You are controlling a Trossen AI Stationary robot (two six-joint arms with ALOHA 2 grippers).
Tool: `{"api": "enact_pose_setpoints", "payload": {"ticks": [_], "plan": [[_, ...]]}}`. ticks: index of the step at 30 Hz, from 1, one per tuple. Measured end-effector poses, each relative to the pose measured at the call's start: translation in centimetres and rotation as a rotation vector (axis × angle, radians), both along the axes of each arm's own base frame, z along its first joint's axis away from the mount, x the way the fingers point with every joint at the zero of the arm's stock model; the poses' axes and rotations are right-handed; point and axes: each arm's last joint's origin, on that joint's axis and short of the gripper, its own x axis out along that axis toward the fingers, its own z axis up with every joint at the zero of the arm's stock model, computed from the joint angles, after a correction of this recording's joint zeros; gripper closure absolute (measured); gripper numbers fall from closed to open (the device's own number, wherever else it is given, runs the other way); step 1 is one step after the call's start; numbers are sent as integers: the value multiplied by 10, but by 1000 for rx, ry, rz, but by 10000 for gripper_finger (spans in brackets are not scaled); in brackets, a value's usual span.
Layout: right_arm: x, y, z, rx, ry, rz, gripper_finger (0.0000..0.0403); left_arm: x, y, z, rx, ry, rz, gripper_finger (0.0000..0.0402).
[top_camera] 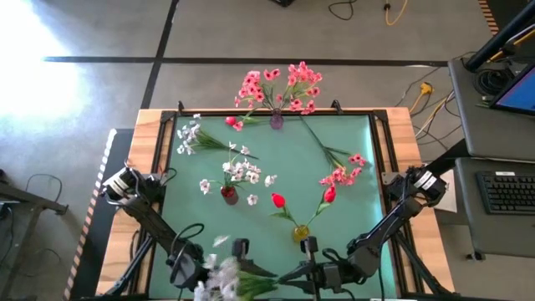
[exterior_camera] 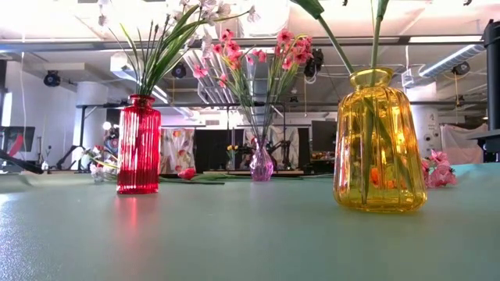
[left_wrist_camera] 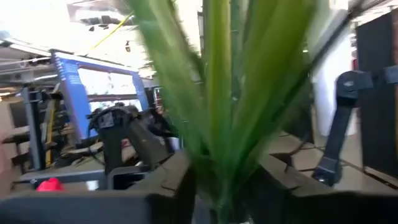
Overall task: Sort flowers into vase by color
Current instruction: Put the bottom white flower into the red flower vase
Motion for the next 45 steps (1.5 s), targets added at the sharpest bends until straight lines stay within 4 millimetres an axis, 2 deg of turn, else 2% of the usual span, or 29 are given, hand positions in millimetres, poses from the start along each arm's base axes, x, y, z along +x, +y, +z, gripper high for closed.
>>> {"api": "enact_pose_setpoints", "payload": {"ticks": [4, 6, 14, 23, 33, 39, 45], "plan": [[1, -2, -1, 6, 6, -14, 372, 0, 0, 0, -2, 5, 11, 378], [2, -2, -1, 25, 12, -31, 360, 0, 0, -1, -2, 7, 16, 394], [2, -3, 0, 32, 13, -43, 304, -2, 4, 2, 15, 41, 87, 397], [4, -7, 14, 82, 38, -242, 236, -19, 23, 33, 34, 109, 171, 401], [2, -4, 10, 58, 106, -334, 214, -60, 68, 79, 22, 230, 223, 401], [3, -3, 9, -10, 183, -359, 220, -97, 112, 105, 18, 292, 368, 401], [25, -10, 17, -97, 364, -398, 225, -135, 159, 113, -43, 351, 487, 402]]}}
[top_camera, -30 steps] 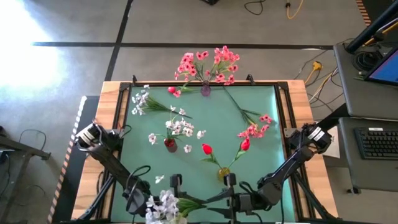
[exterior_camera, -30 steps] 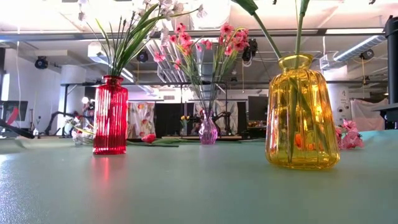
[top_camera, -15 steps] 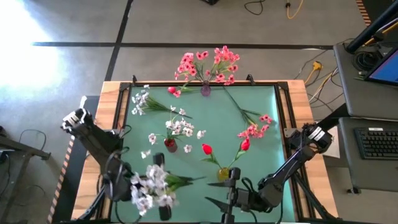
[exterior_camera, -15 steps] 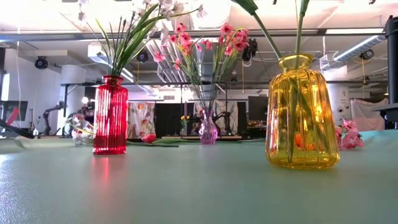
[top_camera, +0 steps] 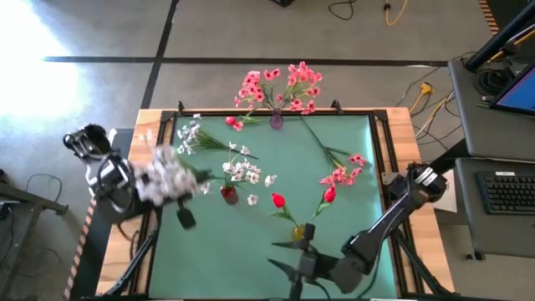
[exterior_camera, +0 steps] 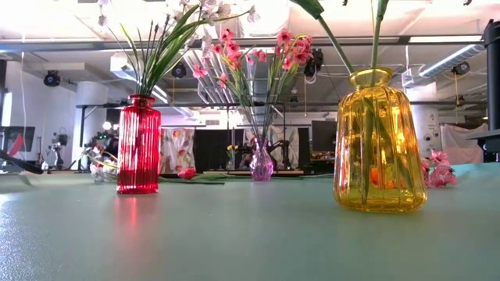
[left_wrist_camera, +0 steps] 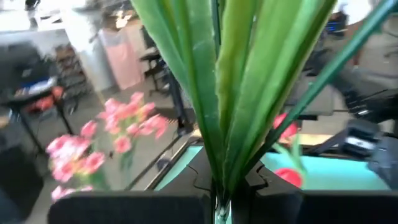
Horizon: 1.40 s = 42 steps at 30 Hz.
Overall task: Sort flowers into vase by color
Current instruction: Put the bottom white flower into the red flower vase
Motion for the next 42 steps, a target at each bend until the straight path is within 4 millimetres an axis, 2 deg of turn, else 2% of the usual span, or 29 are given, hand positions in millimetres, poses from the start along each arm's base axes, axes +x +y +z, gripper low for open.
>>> {"api": "enact_pose_setpoints", "payload": {"ticks": [7, 11, 15, 18, 22, 26, 34, 42], "plan": [[15, -19, 16, -78, 207, -66, 225, -26, 46, -12, -122, 36, 128, 402], [12, -25, 23, -117, 254, -75, 225, -29, 60, -16, -132, 54, 195, 401], [1, -37, 34, -139, 300, -86, 229, -28, 71, -21, -144, 113, 205, 401], [-9, -50, 45, -135, 327, -103, 233, -27, 76, -25, -164, 132, 219, 401], [-20, -72, 63, -135, 362, -104, 237, -26, 78, -43, -176, 165, 231, 401], [-28, -97, 87, -96, 361, -28, 239, -30, 80, -64, -218, 174, 207, 401], [-46, -145, 130, -25, 287, 122, 243, -41, 86, -92, -258, 142, 105, 401], [-54, -170, 145, -45, 252, 126, 243, -37, 93, -115, -278, 48, 65, 401]]}}
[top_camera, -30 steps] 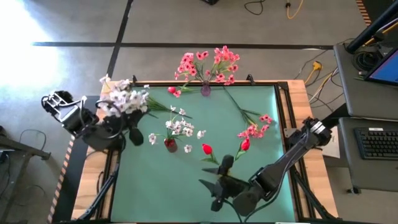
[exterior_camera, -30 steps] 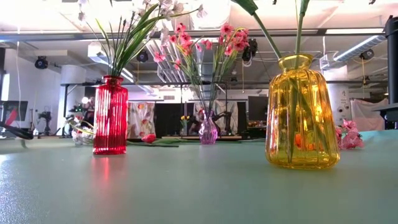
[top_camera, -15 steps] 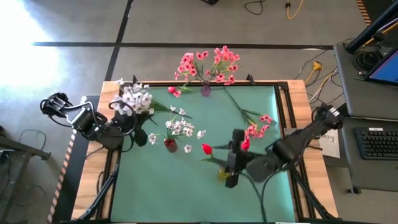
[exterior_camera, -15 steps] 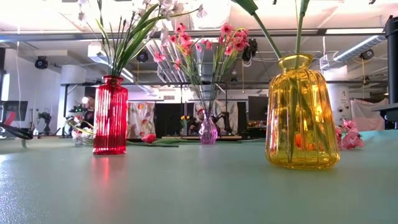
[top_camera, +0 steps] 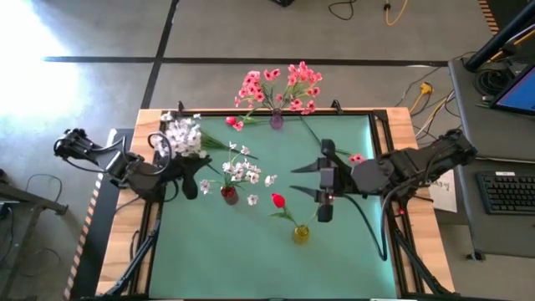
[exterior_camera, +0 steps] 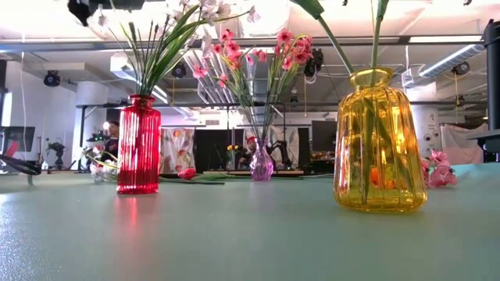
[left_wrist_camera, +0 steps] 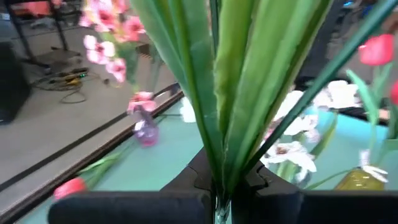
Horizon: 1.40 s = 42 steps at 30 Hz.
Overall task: Sort flowers into vase by color
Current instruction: Put the bottom white flower into the red flower vase
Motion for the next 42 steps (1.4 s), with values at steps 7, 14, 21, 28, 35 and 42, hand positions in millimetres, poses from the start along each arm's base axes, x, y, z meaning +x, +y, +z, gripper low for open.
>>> {"api": "enact_pose_setpoints", "payload": {"ticks": [7, 14, 21, 28, 35, 42], "plan": [[1, -5, 0, -34, 6, -9, 248, 11, 2, -12, -33, -9, -61, 401], [2, -7, 0, -44, 8, -12, 248, 13, -1, -3, -72, -16, -116, 401], [1, -7, -2, -46, 25, -14, 252, 12, -1, -7, -108, 45, -108, 401], [1, -7, -2, -42, 31, -16, 253, 12, -1, -12, -145, 71, -103, 401], [1, -7, -2, -42, 31, -18, 251, 22, -6, -18, -140, 110, -108, 401], [1, -7, -2, -43, 31, -18, 254, 30, -9, -23, -128, 134, -100, 401]]}}
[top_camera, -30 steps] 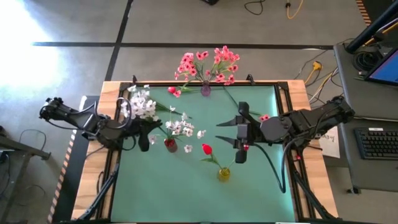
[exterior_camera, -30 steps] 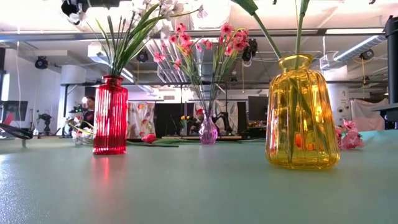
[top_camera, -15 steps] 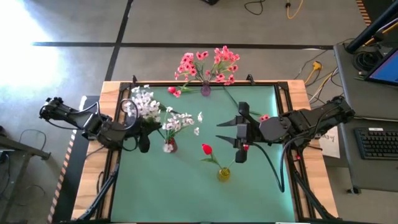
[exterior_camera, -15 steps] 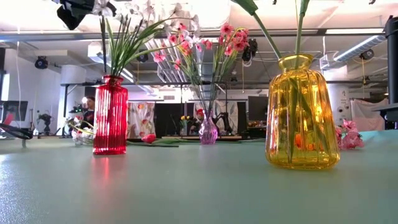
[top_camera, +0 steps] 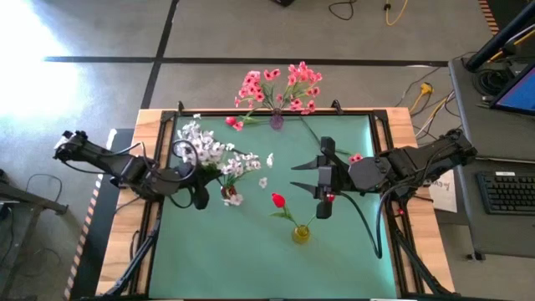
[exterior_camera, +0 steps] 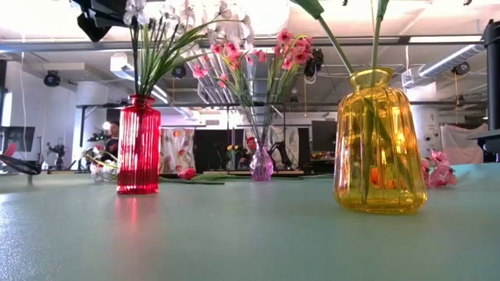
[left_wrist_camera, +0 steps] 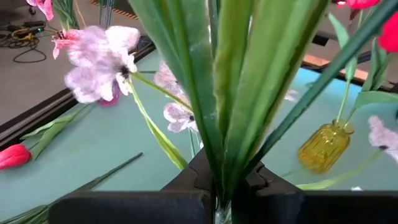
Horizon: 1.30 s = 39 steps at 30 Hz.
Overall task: Sort flowers into vase by color
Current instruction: Put the bottom white flower into the red flower vase
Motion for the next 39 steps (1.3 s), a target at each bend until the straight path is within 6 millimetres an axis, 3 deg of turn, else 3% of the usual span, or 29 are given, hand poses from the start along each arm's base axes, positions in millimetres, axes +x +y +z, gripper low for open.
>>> {"api": "enact_pose_setpoints", "payload": {"ticks": [39], "plan": [[0, 0, 0, -1, 2, 1, 260, 33, -13, -35, 147, 175, -13, 401]]}}
